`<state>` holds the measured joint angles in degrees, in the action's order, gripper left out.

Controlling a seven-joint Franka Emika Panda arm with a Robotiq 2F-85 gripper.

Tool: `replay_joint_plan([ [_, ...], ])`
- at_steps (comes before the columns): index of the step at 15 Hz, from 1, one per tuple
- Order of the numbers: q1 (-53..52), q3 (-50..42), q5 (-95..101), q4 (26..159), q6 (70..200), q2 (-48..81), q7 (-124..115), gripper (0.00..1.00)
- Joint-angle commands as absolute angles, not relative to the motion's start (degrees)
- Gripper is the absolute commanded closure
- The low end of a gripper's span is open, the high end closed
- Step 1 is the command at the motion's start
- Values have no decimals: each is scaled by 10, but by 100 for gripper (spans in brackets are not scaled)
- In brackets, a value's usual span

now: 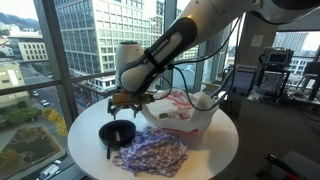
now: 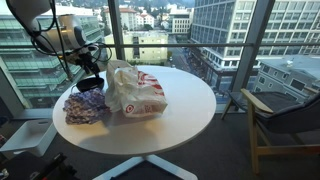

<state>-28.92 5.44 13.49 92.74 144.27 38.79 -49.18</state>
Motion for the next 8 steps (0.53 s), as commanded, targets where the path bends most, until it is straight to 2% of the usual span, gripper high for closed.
replay_joint_plan([
  [1, -286, 54, 78, 856, 1457, 454, -497, 0],
  [8, -302, 44, 11, 798, 1435, 520, -513, 0],
])
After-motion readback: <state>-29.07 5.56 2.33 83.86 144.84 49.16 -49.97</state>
